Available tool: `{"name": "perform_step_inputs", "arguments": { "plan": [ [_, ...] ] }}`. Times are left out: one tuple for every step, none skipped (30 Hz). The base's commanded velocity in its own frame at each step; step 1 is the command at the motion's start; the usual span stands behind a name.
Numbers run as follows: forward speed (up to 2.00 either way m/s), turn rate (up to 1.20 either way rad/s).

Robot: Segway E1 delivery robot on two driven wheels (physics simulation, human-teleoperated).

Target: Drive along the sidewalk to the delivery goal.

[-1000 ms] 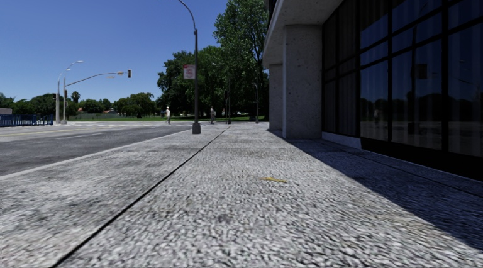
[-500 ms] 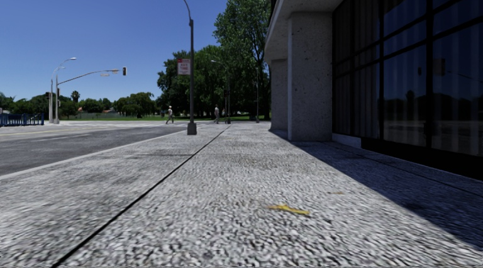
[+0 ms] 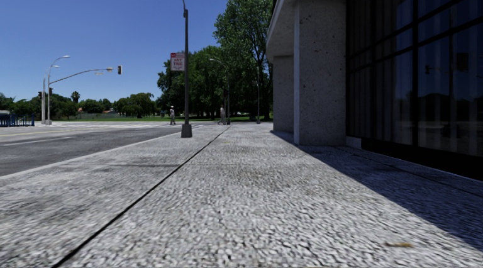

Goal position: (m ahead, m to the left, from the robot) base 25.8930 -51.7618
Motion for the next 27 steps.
{"name": "perform_step_inputs", "arguments": {
  "plan": [
    [2.0, 0.0],
    [2.0, 0.0],
    [2.0, 0.0],
    [2.0, 0.0],
    [2.0, 0.0],
    [2.0, 0.0],
    [2.0, 0.0],
    [2.0, 0.0],
    [2.0, 0.0],
    [2.0, 0.0],
    [2.0, 0.0],
    [2.0, 0.0],
    [2.0, 0.0],
    [2.0, 0.0],
    [2.0, 0.0],
    [2.0, 0.0],
    [2.0, 0.0],
    [2.0, 0.0],
    [2.0, 0.0],
    [2.0, 0.0],
    [2.0, 0.0],
    [2.0, 0.0],
    [2.0, 0.0],
    [2.0, 0.0],
    [2.0, 0.0],
    [2.0, 0.0],
    [2.0, 0.0]
  ]
}}
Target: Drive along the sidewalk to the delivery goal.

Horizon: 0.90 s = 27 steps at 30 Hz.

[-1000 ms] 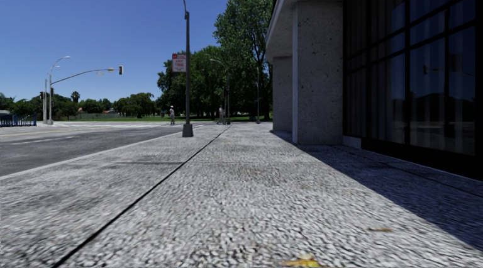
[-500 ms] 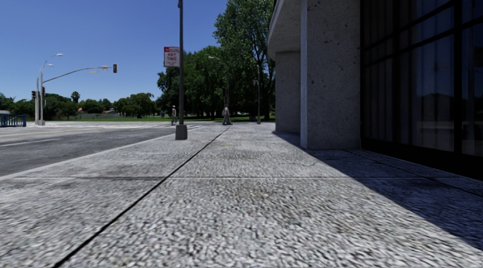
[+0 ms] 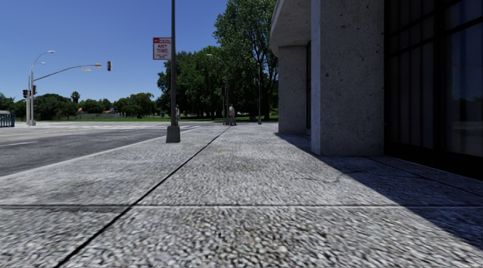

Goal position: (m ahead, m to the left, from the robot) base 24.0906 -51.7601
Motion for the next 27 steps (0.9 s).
{"name": "perform_step_inputs", "arguments": {
  "plan": [
    [2.0, 0.0],
    [2.0, 0.0],
    [2.0, 0.0],
    [2.0, 0.0],
    [2.0, 0.0],
    [2.0, 0.0],
    [2.0, 0.0],
    [2.0, 0.0],
    [2.0, 0.0],
    [2.0, 0.0],
    [2.0, 0.0],
    [2.0, 0.0],
    [2.0, 0.0],
    [2.0, 0.0],
    [2.0, 0.0],
    [2.0, 0.0],
    [2.0, 0.0],
    [2.0, 0.0],
    [2.0, 0.0],
    [2.0, 0.0],
    [2.0, 0.0],
    [2.0, 0.0],
    [2.0, 0.0],
    [2.0, 0.0],
    [2.0, 0.0],
    [2.0, 0.0],
    [2.0, 0.0]
  ]
}}
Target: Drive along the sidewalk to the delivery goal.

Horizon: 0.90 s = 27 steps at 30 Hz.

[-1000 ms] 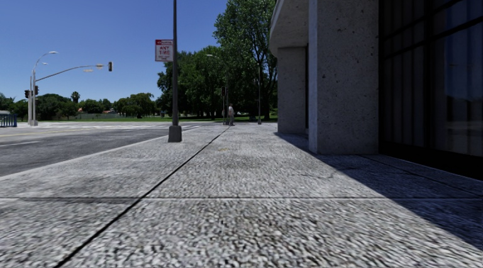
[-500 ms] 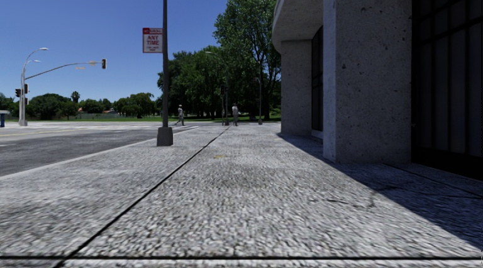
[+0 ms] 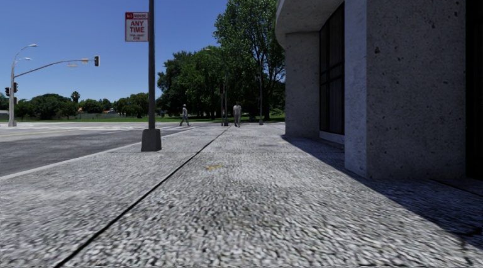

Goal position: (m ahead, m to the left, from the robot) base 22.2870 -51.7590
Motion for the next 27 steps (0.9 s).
{"name": "perform_step_inputs", "arguments": {
  "plan": [
    [2.0, 0.0],
    [2.0, 0.0],
    [2.0, 0.0],
    [2.0, 0.0],
    [2.0, 0.0],
    [2.0, 0.0],
    [2.0, 0.0],
    [2.0, 0.0],
    [2.0, 0.0],
    [2.0, 0.0],
    [2.0, 0.0],
    [2.0, 0.0],
    [2.0, 0.0],
    [2.0, 0.0],
    [2.0, 0.0],
    [2.0, 0.0],
    [2.0, 0.0],
    [2.0, 0.0],
    [2.0, 0.0],
    [2.0, 0.0],
    [2.0, 0.0],
    [2.0, 0.0],
    [2.0, 0.0],
    [2.0, 0.0],
    [2.0, 0.0],
    [2.0, 0.0],
    [2.0, 0.0]
  ]
}}
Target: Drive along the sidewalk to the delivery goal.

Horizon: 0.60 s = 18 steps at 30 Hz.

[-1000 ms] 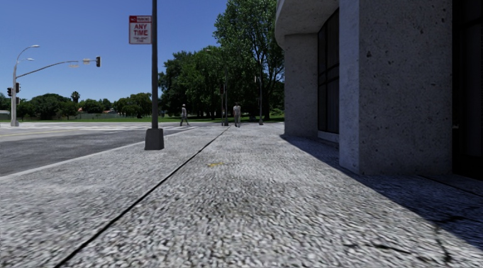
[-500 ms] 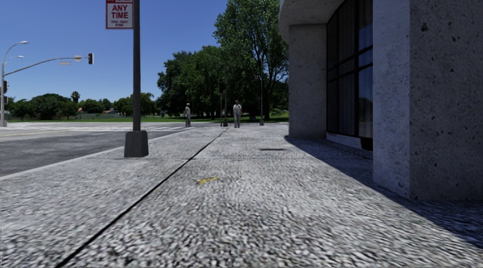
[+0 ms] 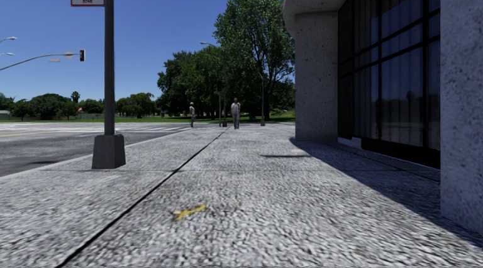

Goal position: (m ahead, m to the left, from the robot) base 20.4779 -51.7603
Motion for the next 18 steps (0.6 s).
{"name": "perform_step_inputs", "arguments": {
  "plan": [
    [2.0, 0.0],
    [2.0, -0.29],
    [2.0, -0.71],
    [2.0, -1.2],
    [2.0, -1.2],
    [2.0, -1.2],
    [2.0, -1.15],
    [2.0, -0.34],
    [2.0, -0.34],
    [2.0, 0.0],
    [2.0, 0.0],
    [2.0, 0.0],
    [2.0, 0.0],
    [2.0, 0.0],
    [2.0, 0.0],
    [2.0, 0.0],
    [2.0, 0.0],
    [2.0, 0.0]
  ]
}}
